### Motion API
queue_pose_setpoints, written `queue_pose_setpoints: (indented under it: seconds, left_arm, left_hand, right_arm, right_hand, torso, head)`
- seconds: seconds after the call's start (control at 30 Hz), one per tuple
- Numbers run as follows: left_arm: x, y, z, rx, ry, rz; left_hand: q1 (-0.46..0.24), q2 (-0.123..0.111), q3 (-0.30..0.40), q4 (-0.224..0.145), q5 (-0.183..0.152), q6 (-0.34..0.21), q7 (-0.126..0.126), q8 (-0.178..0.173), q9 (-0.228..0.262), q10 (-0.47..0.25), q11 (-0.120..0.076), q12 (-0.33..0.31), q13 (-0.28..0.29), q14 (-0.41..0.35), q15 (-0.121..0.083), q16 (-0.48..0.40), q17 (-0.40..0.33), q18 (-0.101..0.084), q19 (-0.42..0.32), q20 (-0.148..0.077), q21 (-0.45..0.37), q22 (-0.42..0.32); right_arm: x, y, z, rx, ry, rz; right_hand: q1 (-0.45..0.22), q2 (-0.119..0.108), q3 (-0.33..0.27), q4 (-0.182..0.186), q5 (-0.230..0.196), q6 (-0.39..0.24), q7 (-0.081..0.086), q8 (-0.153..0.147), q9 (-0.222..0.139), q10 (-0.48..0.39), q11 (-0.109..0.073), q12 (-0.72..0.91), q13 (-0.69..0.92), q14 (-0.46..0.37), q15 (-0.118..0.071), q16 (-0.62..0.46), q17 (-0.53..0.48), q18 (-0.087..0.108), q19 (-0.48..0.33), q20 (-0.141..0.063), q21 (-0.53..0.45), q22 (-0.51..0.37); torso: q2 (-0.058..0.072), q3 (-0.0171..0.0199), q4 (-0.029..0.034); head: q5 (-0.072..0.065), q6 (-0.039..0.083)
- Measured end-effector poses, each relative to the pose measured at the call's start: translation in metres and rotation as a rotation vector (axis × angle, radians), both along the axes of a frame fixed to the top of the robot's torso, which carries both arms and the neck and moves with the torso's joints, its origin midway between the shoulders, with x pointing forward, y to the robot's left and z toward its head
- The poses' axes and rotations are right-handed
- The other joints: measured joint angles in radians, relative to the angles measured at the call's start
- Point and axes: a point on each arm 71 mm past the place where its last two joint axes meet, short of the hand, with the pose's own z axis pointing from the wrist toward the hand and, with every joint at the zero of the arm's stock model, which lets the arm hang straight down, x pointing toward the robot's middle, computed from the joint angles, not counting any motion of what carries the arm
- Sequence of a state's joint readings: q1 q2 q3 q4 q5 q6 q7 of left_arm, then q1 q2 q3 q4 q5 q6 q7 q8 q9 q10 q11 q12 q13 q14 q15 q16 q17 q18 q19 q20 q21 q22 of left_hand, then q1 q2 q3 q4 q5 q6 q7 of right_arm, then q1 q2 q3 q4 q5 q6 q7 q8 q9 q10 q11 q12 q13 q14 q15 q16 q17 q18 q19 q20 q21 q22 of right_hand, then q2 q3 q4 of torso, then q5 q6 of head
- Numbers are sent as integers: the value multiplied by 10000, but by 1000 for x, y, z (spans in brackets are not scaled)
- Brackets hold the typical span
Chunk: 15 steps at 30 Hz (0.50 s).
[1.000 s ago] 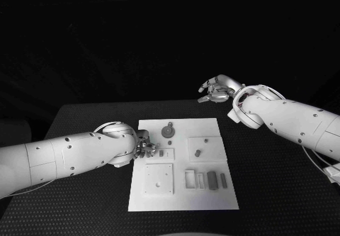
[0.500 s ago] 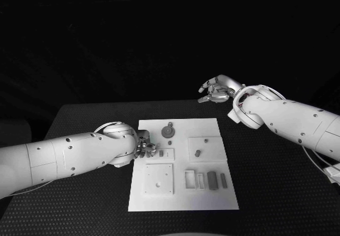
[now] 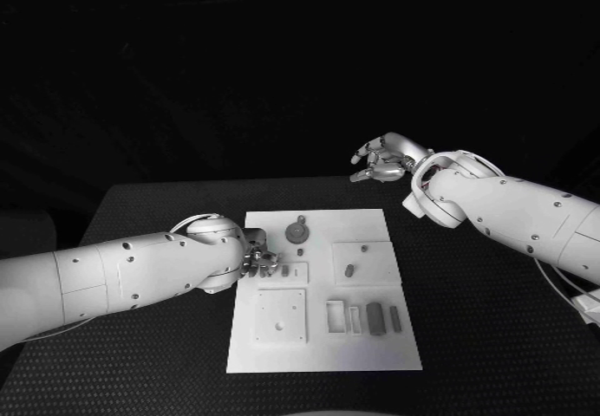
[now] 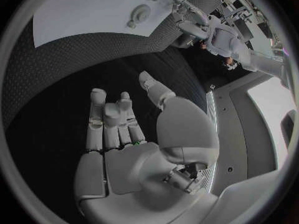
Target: Assemble the parts on the task board
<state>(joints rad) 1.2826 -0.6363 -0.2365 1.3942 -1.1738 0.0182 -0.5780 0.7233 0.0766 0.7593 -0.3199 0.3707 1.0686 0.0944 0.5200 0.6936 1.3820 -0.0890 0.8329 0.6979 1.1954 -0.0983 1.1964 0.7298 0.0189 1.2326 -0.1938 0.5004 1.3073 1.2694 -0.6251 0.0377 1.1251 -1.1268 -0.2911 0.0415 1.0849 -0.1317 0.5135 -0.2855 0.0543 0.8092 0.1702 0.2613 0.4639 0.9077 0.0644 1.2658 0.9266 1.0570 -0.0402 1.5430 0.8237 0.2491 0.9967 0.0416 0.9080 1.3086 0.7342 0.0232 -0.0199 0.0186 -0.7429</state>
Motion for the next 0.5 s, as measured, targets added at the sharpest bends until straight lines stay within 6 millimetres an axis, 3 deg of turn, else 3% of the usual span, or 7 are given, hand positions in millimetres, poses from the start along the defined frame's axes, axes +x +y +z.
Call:
queue_pose_setpoints:
  seconds: [0.5]
  left_arm:
    - [0, -3, 1, 156, 129, -185]
  left_hand:
    - [-81, 74, 1, 0, -74, 2, 1, -53, 47, 3, -3, 46, -121, -38, -37, 70, -172, -3, -55, -53, 110, 8]
  right_arm:
    - [0, 0, 0, -14, 31, 12]
  right_hand:
    - [0, 0, 0, 0, 0, 3, -5, 0, 1, 0, 0, 0, 0, -35, -32, 0, 0, -11, 0, 0, -38, 0]
  torso:
    - [0, -10, 3]
  head:
    - [-22, -20]
